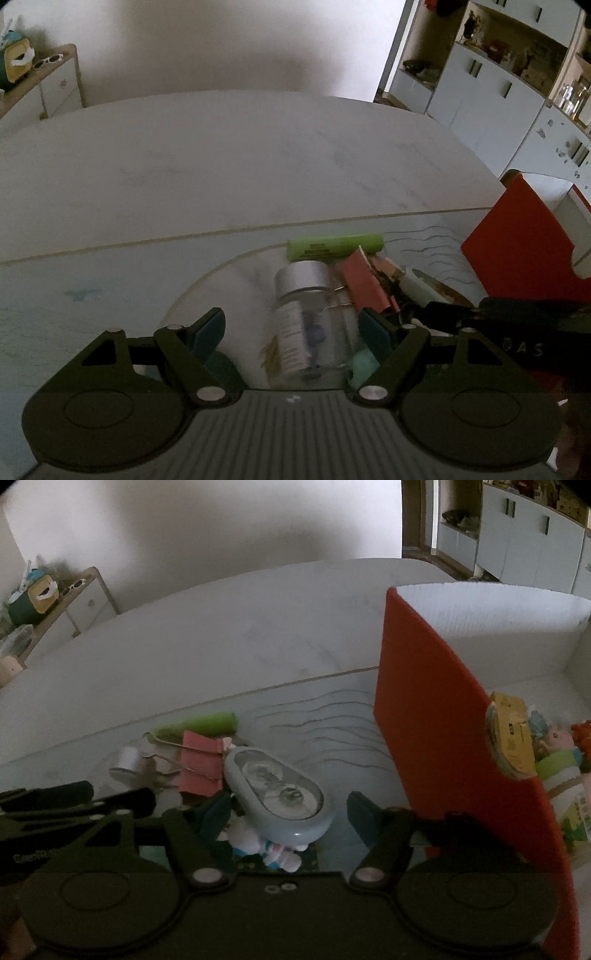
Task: Organize rigid objects
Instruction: 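Grasp the clear glass jar with the left tool while the right grasps the white oval tape dispenser, then carry the glass jar with the left tool while the right carries the tape dispenser into the box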
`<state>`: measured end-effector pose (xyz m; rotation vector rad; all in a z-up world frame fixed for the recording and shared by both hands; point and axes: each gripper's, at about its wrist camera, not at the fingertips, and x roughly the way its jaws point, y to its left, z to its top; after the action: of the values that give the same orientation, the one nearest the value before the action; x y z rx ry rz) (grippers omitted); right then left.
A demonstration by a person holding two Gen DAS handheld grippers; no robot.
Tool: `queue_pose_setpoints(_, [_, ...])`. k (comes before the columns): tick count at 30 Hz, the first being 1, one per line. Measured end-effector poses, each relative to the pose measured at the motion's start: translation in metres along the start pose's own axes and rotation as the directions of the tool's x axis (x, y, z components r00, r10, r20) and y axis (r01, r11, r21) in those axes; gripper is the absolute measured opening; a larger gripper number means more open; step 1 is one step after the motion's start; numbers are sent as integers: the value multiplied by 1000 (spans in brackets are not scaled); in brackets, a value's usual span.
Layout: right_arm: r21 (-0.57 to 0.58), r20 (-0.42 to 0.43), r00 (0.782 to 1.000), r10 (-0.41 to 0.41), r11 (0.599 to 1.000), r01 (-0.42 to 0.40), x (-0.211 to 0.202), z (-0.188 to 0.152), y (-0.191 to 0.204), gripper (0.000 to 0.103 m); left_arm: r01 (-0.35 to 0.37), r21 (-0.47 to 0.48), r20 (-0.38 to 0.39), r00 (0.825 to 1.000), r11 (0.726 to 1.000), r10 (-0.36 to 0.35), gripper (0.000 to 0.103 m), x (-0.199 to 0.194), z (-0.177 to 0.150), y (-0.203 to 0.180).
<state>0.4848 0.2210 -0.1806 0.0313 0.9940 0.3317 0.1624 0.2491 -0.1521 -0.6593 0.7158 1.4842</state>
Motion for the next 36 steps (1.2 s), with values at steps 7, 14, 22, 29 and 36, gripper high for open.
queue_pose_setpoints(7, [-9, -7, 1000, 9, 1000, -9, 7, 2, 3, 61, 18, 16, -10, 1000, 1000, -18, 65, 6, 0, -3])
queue_pose_setpoints(14, [-20, -1, 1000, 7, 1000, -7, 8, 3, 4, 59, 22, 28, -16, 1000, 999, -21, 48, 10, 3, -4])
queue_pose_setpoints(22, [-4, 21, 1000, 12, 1000, -12, 4, 4, 3, 55, 29, 42, -8, 1000, 999, -29, 42, 9, 2, -3])
queue_pose_setpoints(29, [-29, 56, 998, 18, 999, -16, -11, 3, 5, 54, 34, 34, -8, 999, 999, -33, 42, 4, 3, 0])
queue_pose_setpoints(36, [-17, 92, 995, 39, 999, -37, -31, 1, 5, 54, 43, 18, 4, 999, 999, -43, 42, -9, 4, 5])
